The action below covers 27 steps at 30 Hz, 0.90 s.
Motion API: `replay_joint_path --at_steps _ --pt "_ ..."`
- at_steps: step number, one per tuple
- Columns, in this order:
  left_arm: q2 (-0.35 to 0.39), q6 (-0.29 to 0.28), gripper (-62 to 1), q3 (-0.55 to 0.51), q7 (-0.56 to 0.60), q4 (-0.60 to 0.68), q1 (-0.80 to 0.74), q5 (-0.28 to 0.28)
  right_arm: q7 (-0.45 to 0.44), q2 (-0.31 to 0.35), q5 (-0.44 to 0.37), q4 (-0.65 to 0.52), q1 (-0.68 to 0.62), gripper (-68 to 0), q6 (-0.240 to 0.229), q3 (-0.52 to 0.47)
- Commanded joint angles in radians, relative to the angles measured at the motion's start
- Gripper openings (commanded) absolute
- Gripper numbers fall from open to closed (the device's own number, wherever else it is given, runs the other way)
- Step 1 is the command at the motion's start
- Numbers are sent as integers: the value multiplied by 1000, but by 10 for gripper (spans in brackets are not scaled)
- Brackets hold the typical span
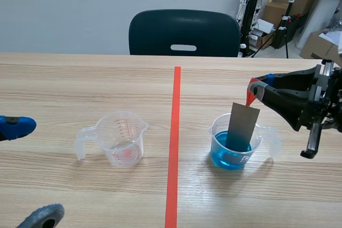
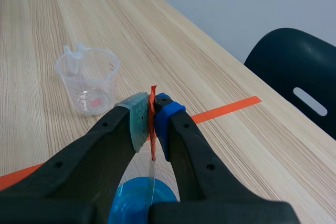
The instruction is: Do the redox reaction experiment. raise the plate out of the solution
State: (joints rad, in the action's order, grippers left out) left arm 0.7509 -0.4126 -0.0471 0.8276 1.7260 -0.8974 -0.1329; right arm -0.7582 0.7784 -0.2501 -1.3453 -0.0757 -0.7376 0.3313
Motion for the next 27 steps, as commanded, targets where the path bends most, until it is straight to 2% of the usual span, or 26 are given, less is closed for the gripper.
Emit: replay_joint_path --at_steps 1,27 --pt "-5 -1 14 3 17 16 3 -13 -19 13 -11 1 23 -673 -8 -5" --pt "-5 -1 14 3 17 16 3 -13 0 8 3 -2 23 -673 -8 -5"
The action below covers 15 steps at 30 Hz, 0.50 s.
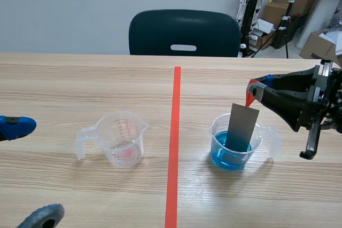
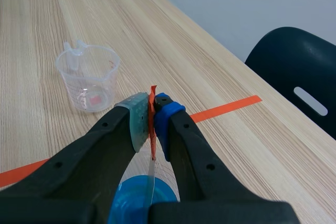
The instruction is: Do the redox reaction experiment. raise the plate out of the solution
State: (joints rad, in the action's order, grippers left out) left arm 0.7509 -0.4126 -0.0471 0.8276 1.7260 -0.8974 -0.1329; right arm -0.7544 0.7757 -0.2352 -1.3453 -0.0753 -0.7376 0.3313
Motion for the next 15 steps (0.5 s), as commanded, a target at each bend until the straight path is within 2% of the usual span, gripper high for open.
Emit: replay_joint_path --at_steps 1,15 --pt "-5 -1 14 3 17 16 3 -13 -2 14 -12 -5 23 -673 -8 -5" --pt "-5 -1 14 3 18 16 6 -13 57 48 -72 -71 20 -673 -8 -15"
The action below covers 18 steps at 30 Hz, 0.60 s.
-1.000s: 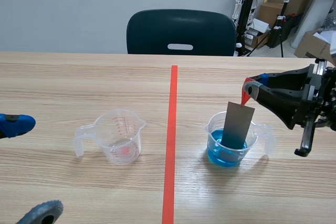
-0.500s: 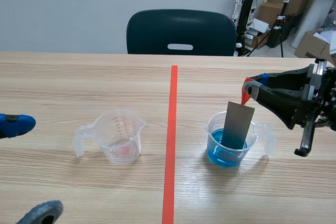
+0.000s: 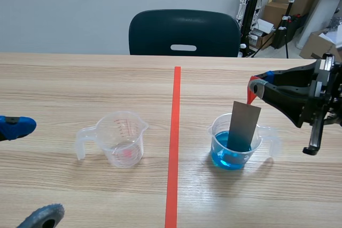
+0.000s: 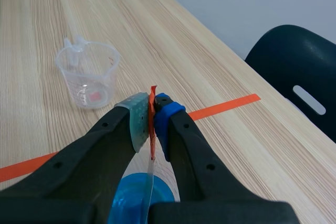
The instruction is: Do the redox reaction experiment. raise the plate out of the solution
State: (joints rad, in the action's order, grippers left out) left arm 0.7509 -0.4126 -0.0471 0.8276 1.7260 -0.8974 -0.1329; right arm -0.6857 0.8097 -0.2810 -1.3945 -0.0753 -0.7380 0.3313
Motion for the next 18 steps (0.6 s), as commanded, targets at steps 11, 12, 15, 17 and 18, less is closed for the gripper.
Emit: replay_joint_path --at_steps 11,12,15,17,18 --pt "-5 -46 -362 6 -25 16 159 -14 27 19 -52 -68 19 -673 -8 -42" --pt "-5 -55 -407 12 -49 16 175 -13 28 19 -55 -71 19 -673 -8 -46" --pt "-5 -54 -529 45 -114 16 232 -13 37 22 -64 -83 19 -673 -8 -56" --pt "-6 -54 -579 74 -154 16 280 -13 37 29 -70 -94 19 -673 -8 -58" --pt "-9 -54 -586 92 -174 16 306 -14 37 33 -72 -100 19 -673 -8 -58"
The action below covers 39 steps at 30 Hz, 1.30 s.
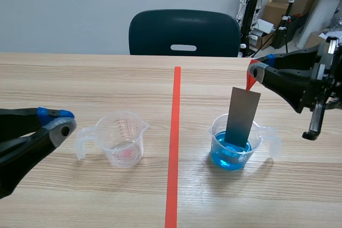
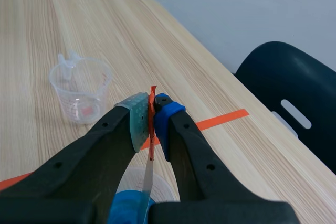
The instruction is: Do the redox reaction experiment. raise the plate out of the solution
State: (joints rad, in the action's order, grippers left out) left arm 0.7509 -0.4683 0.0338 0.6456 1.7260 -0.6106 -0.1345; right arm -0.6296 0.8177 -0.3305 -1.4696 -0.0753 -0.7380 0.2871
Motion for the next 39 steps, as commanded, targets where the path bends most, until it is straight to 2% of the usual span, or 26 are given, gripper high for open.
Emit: replay_joint_path --at_steps 1,9,14,19,23,27,31,36,39 --pt "-13 2 -586 28 -11 16 45 -13 -19 27 -25 -30 19 -673 -8 -13" --pt "-89 2 -586 152 -177 -1 237 -92 0 38 -42 -92 -37 -673 -8 -62" --pt "-136 2 -586 224 -232 -46 325 -91 42 39 -68 -137 -66 -673 -8 -99" --pt "-179 6 -586 284 -247 -151 417 -93 75 44 -87 -168 -93 -673 -8 -137" --pt "-217 4 -586 314 -247 -261 500 -138 94 50 -105 -202 -120 -673 -8 -168" --pt "-249 -10 -583 340 -247 -346 571 -160 119 55 -125 -237 -144 -673 -8 -200" --pt "-288 -60 -583 357 -247 -403 629 -160 161 56 -150 -268 -161 -673 -8 -226" --pt "-342 -89 -583 373 -248 -429 684 -103 203 61 -180 -293 -163 -673 -8 -252" --pt "-364 -101 -583 388 -263 -430 707 -95 229 70 -199 -307 -163 -673 -8 -262"
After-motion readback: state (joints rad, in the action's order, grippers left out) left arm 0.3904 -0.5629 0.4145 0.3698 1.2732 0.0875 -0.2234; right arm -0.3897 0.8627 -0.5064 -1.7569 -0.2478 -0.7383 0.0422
